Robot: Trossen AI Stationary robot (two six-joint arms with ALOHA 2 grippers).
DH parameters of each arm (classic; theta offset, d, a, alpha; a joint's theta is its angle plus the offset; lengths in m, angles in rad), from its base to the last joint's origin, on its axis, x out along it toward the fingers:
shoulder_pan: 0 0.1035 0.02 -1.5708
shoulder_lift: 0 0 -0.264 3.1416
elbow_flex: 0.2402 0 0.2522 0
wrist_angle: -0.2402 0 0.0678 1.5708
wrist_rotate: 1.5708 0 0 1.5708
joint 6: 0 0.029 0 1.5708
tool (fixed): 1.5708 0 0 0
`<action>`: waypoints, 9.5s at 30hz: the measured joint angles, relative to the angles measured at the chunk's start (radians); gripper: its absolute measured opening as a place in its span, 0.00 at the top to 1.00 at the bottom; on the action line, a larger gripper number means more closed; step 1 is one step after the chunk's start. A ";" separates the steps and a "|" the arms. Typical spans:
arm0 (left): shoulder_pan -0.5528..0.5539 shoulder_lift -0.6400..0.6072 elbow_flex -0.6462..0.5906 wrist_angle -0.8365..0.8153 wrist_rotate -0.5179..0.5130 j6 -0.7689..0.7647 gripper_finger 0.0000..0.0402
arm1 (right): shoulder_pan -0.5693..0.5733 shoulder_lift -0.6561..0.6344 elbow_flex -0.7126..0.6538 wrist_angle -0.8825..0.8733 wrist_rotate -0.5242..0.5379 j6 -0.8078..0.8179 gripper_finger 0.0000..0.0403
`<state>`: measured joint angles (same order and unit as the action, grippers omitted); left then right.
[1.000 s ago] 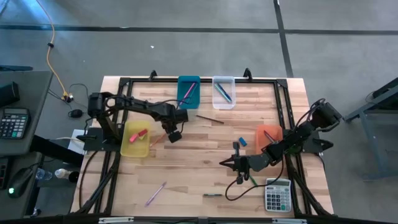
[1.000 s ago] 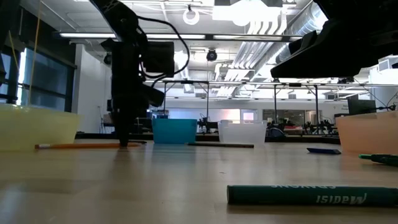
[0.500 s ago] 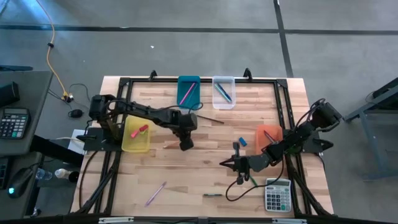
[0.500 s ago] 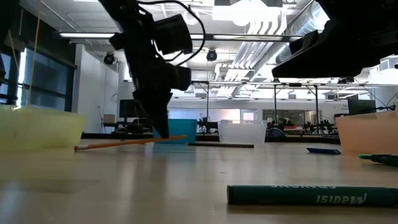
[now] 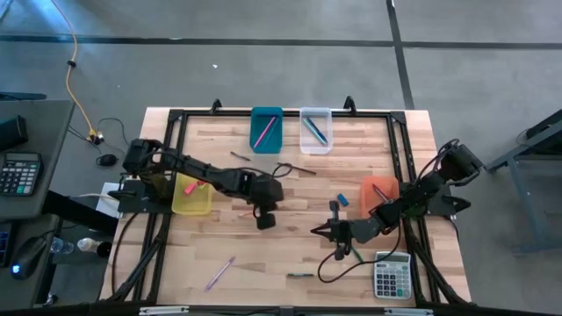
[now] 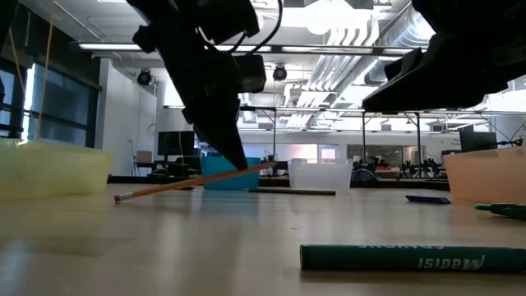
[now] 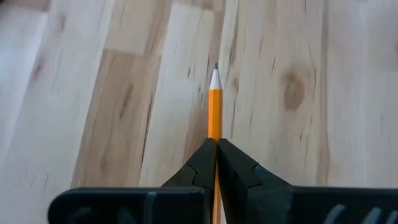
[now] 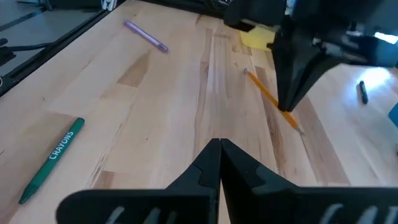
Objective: Sort crayons/erasers/pens/pencils in bins
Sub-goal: Put the orange pencil into the blue bin, then put the green crayon into the orange bin
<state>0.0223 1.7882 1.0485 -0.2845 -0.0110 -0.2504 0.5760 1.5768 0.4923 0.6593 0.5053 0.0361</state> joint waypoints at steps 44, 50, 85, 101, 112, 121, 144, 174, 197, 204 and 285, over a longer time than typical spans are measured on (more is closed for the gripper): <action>-0.011 -0.014 -0.122 -0.246 -0.149 0.111 0.78 | -0.229 0.000 0.117 -0.241 -0.172 0.065 0.59; -0.022 -0.013 -0.126 -0.213 -0.124 0.158 0.97 | -0.287 0.000 0.117 -0.296 -0.203 0.120 0.59; -0.041 -0.004 -0.204 0.144 -0.087 0.191 1.00 | -0.446 0.221 0.118 -0.214 -0.371 0.148 0.64; -0.030 -0.037 -0.205 0.134 -0.103 0.179 0.91 | -0.445 0.222 0.120 -0.251 -0.383 0.147 0.96; -0.072 -0.240 -0.196 -0.136 -0.167 0.157 0.70 | -0.444 0.226 0.115 -0.182 -0.385 0.196 0.99; -0.117 -0.217 -0.197 -0.193 -0.301 0.178 0.62 | -0.445 0.229 0.113 -0.145 -0.401 0.200 0.99; -0.156 -0.088 -0.112 -0.136 -0.349 0.274 0.62 | -0.444 0.226 0.114 -0.076 -0.423 0.192 0.99; -0.127 -0.079 -0.109 -0.231 -0.327 0.240 0.99 | -0.409 0.208 0.114 -0.057 -0.400 0.165 0.77; 0.148 -0.374 -0.110 -0.437 -0.501 -0.244 0.99 | -0.167 -0.296 0.115 -0.646 -0.035 0.200 0.98; 0.457 -0.318 -0.109 -0.189 -0.257 -0.223 0.99 | -0.156 -0.280 0.115 -0.560 -0.046 0.167 0.99; 0.643 -0.128 -0.024 -0.001 -0.092 -0.155 0.78 | -0.341 -0.281 0.189 -0.505 -0.276 -0.023 1.00</action>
<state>0.6655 1.6597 1.0245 -0.2860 -0.1033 -0.4054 0.2352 1.2961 0.6815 0.1539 0.2295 0.0136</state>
